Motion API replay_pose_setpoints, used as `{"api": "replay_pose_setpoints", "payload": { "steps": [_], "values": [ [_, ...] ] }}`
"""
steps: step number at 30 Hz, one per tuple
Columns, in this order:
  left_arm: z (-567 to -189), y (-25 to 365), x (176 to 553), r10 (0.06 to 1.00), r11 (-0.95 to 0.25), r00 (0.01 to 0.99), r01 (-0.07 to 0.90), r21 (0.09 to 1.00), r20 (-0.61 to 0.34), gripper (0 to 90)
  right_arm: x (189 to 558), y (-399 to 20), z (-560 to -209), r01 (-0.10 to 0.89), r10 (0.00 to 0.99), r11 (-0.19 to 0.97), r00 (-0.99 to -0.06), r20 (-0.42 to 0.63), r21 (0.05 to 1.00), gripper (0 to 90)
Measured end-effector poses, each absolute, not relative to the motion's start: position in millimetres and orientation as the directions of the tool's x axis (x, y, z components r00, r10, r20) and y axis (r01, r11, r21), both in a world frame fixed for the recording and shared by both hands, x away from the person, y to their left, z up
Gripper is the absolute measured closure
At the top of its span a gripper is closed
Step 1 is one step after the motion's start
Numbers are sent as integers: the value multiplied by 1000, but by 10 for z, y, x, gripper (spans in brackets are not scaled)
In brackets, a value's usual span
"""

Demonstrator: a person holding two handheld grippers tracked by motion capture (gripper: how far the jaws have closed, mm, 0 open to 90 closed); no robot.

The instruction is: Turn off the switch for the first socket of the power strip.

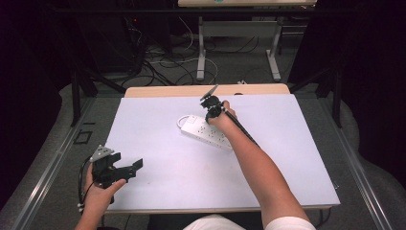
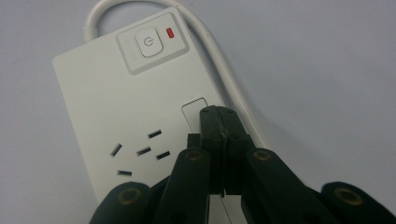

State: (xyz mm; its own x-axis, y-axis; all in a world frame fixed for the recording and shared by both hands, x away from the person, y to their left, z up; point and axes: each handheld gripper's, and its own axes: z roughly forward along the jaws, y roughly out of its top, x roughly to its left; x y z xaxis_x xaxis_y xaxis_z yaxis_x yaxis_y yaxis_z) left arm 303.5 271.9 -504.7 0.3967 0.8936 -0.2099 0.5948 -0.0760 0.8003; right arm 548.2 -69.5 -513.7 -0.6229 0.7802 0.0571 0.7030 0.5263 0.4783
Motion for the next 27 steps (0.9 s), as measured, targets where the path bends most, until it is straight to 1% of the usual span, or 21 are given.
{"api": "replay_pose_setpoints", "payload": {
  "steps": [2,4,9,11,12,15,18,19,20,23,24,27],
  "values": [
    [-5048,2721,3035,894,-77,396,595,800,-209,35,5492,-700,-5150,687,773,531,-632,48,496,900],
    [-5048,2721,3035,894,-73,394,594,801,-211,35,5482,-694,-5146,700,781,520,-621,59,489,900],
    [-5050,2721,3033,896,-75,392,597,799,-209,35,5482,-693,-5149,693,776,523,-628,58,495,900],
    [-5058,2718,3030,898,-67,386,592,803,-210,36,5493,-698,-5149,677,765,546,-643,34,494,900],
    [-5053,2723,3027,897,-72,389,597,799,-211,36,5478,-687,-5140,692,776,536,-629,39,483,900],
    [-5058,2731,3017,897,-74,389,600,796,-209,37,5474,-676,-5149,685,776,537,-630,31,492,898],
    [-5059,2729,3008,898,-71,387,599,798,-211,37,5478,-686,-5143,696,780,528,-624,45,486,883],
    [-5057,2730,3008,898,-71,386,598,798,-209,38,5488,-696,-5137,694,773,540,-632,45,477,877],
    [-5053,2732,3008,898,-73,388,597,799,-208,38,5481,-693,-5125,709,782,532,-621,52,462,873],
    [-5053,2735,3014,897,-73,389,597,799,-209,38,5487,-687,-5145,690,771,532,-634,55,491,857],
    [-5054,2735,3018,897,-71,388,597,799,-210,38,5475,-678,-5141,703,780,522,-623,62,483,853],
    [-5060,2730,3032,896,-69,390,596,800,-212,38,5466,-670,-5141,693,772,534,-634,56,484,837]
  ]
}}
